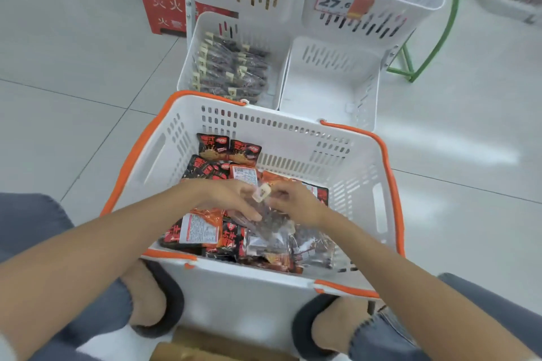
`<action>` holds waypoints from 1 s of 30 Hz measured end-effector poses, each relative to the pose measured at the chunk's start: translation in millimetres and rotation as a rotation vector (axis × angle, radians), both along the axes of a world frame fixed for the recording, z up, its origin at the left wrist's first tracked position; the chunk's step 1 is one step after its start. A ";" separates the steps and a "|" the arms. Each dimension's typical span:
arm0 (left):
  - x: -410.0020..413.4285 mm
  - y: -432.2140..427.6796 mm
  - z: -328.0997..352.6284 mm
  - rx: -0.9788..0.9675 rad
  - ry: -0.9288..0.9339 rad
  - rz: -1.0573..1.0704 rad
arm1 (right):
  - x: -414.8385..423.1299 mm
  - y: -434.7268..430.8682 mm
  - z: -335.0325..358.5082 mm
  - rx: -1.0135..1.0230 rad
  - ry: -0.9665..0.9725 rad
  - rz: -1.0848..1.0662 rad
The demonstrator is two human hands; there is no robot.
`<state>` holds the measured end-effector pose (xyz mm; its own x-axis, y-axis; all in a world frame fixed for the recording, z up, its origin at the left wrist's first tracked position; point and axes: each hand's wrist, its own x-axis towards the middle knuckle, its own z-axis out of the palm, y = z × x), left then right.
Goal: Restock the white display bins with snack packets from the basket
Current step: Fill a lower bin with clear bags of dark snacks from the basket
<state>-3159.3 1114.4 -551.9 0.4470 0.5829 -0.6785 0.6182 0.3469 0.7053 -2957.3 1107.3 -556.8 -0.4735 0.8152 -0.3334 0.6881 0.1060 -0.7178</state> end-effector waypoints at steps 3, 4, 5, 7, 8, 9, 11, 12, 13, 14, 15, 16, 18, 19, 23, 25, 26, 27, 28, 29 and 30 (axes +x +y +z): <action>4.0 7.9 -3.0 0.066 -0.097 0.185 | 1.8 18.7 34.5 0.044 0.185 -0.175; -0.5 11.1 -1.8 0.109 -0.099 0.269 | 4.8 23.0 38.0 0.048 0.194 -0.197; -8.3 14.9 -2.3 0.139 -0.082 0.350 | 9.3 25.8 35.5 0.044 0.153 -0.190; -24.1 16.1 0.9 0.126 -0.100 0.480 | 16.0 23.6 14.8 -0.029 -0.046 -0.091; -30.6 13.3 1.7 0.098 -0.122 0.518 | 15.7 17.2 -0.1 -0.106 -0.133 -0.023; -35.8 10.4 1.2 0.071 -0.124 0.535 | 14.1 9.4 -17.2 -0.162 -0.231 0.040; -42.7 6.0 -2.2 0.039 -0.104 0.557 | 10.6 -5.8 -50.0 -0.072 -0.479 0.195; -44.6 5.3 -5.6 0.035 -0.105 0.584 | 10.8 -9.1 -60.5 0.027 -0.554 0.239; -45.6 5.7 -8.0 0.023 -0.121 0.623 | 12.0 -7.7 -64.6 0.104 -0.558 0.241; -46.2 6.1 -8.6 0.006 -0.145 0.667 | 13.5 -2.5 -62.5 0.120 -0.482 0.203; -47.5 7.1 -9.2 -0.006 -0.163 0.711 | 15.8 5.4 -56.3 0.065 -0.370 0.144; -48.5 8.2 -9.0 -0.022 -0.184 0.752 | 18.6 14.6 -45.9 0.025 -0.248 0.079; -50.3 11.5 -9.3 -0.075 -0.245 0.835 | 20.8 34.9 -16.7 0.076 -0.044 -0.096; -50.2 13.3 -8.6 -0.125 -0.290 0.859 | 20.4 42.7 -2.0 0.153 0.053 -0.190; -32.5 18.5 8.0 -0.379 -0.617 0.874 | -3.6 38.5 33.8 0.413 0.316 -0.212; -20.8 20.5 16.2 -0.363 -0.719 0.922 | -17.9 27.9 39.8 0.410 0.224 0.013; -17.7 21.4 17.0 -0.322 -0.717 0.944 | -21.9 25.0 42.0 0.333 0.171 0.088; -17.7 21.7 16.7 -0.276 -0.685 0.950 | -24.3 24.3 44.5 0.209 0.147 0.104; -20.0 22.5 15.6 -0.237 -0.660 0.946 | -24.9 25.4 45.9 0.086 0.160 0.060; -24.2 23.4 14.2 -0.224 -0.657 0.942 | -24.5 27.7 45.9 -0.002 0.207 -0.031; -28.9 25.0 11.6 -0.219 -0.658 0.947 | -24.1 30.3 43.3 -0.047 0.246 -0.142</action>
<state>-3188.2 1139.4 -540.4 0.1996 0.7706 -0.6053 -0.4137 0.6263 0.6608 -2981.4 1137.6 -513.5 -0.4271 0.8656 -0.2613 0.4981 -0.0159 -0.8670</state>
